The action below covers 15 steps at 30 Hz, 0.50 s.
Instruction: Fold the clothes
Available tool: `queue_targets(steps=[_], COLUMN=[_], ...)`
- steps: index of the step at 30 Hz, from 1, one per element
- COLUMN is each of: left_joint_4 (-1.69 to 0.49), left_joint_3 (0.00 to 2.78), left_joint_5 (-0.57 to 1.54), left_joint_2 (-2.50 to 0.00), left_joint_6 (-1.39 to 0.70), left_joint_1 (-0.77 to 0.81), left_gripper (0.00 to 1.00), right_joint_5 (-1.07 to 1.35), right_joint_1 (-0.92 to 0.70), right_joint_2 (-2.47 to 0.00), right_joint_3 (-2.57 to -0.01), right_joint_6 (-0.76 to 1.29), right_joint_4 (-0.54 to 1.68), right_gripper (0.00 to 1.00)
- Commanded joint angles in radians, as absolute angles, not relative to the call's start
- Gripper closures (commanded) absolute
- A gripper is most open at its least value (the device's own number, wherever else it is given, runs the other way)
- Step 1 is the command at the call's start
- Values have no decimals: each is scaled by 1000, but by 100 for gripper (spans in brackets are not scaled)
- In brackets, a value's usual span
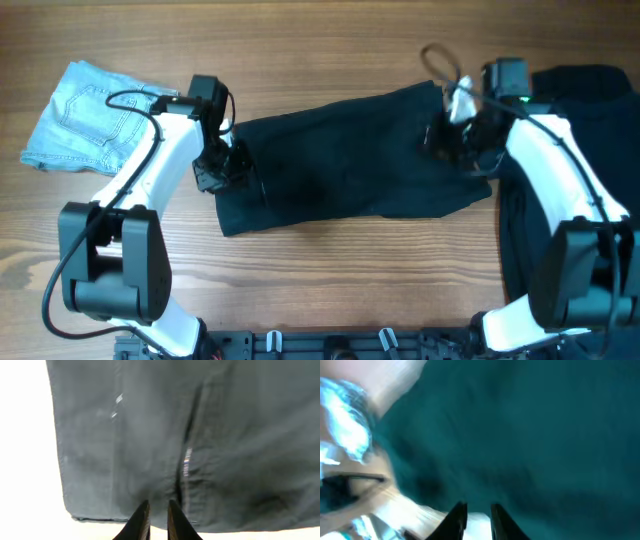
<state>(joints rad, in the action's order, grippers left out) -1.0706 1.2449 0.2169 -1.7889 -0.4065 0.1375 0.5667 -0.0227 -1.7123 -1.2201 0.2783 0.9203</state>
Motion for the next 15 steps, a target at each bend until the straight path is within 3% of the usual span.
queue_targets(steps=[1,5,9,13,15], left_joint_4=[-1069,-978,-972,-988,-990], left_joint_3=[1151,1029,1000,1073,1114], left_joint_5=[174,103,-9,126,244], left_joint_2=[-1779,-1780,-1780,-1768,-1743], left_joint_6=[-481,-550,-615,-500,-421], left_joint_1=[139,138,68,-40,-56], left_gripper=[87,86,85,86,75], right_joint_5=[351,250,181,436,606], right_joint_1=[-75,-58,69,89,75], right_joint_2=[-1742,-1785,-1778,-1698,-1622], right_joint_3=[-1095,-892,-912,-1005,-1043], right_joint_6=[224,390,441,158,59], right_joint_4=[931,736,803,850,854], right_gripper=[80,79,81,67,58])
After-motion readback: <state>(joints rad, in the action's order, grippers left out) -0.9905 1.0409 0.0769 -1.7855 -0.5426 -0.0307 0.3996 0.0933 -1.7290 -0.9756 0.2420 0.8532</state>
